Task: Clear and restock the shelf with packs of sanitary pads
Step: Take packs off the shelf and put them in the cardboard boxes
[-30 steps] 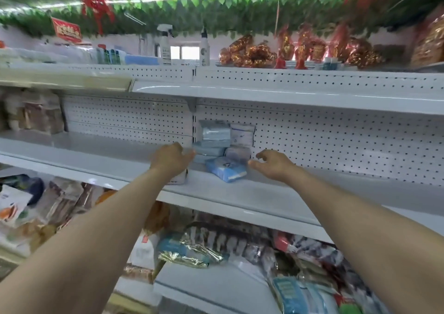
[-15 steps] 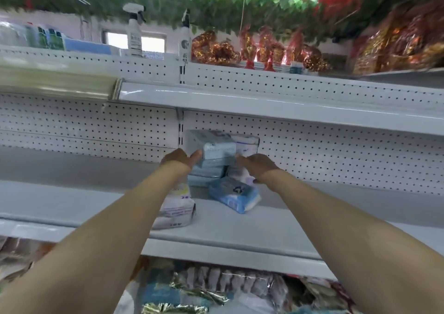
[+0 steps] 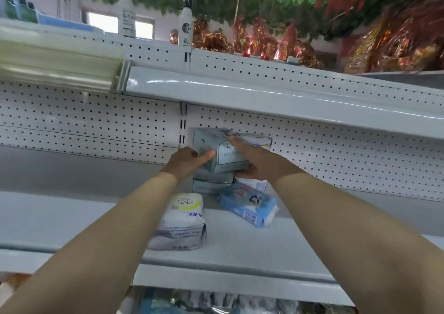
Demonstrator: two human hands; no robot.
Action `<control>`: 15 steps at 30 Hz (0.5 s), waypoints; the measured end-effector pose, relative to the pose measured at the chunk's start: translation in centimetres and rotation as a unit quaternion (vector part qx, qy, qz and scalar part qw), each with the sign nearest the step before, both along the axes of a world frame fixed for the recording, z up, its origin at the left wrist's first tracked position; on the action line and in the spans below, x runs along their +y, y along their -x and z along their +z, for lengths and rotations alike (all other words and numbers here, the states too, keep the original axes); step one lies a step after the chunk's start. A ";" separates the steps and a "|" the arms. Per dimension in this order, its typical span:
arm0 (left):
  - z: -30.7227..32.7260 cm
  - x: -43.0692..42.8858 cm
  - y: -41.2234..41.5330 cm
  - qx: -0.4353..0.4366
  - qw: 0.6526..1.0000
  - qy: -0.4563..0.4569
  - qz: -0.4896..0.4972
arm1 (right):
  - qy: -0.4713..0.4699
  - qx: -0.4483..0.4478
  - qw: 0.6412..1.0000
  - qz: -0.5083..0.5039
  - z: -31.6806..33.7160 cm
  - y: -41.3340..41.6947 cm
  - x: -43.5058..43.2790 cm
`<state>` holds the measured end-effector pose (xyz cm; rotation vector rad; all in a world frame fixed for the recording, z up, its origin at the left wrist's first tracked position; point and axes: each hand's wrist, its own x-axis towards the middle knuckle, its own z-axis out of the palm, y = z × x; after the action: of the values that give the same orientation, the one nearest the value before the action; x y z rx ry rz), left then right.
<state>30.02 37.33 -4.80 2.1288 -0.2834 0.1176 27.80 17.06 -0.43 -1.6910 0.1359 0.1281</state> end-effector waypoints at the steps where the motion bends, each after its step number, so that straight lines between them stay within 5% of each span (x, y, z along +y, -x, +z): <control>1: 0.0 0.0 0.2 0.002 1.000 0.004 -0.004 | 0.005 -0.025 1.000 -0.003 0.0 0.3 -0.4; 4: -0.7 -0.3 0.1 0.012 1.000 0.025 -0.006 | -0.035 -0.015 0.999 -0.029 0.0 0.9 -1.7; 6: -1.0 -0.5 -0.2 0.010 1.000 0.016 0.021 | 0.046 -0.051 0.997 -0.029 -0.1 1.3 -1.9; 9: -1.2 -0.7 -0.7 0.027 0.999 0.001 0.048 | -0.186 -0.009 0.982 -0.029 1.2 2.9 -3.5; 15: -1.5 -1.4 -0.8 0.056 0.996 -0.017 0.069 | -0.159 0.013 0.984 -0.077 0.4 6.8 -6.2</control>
<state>30.83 35.90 -6.34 2.1784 -0.0712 0.0738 21.02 10.85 -0.01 -1.3543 0.2517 0.0514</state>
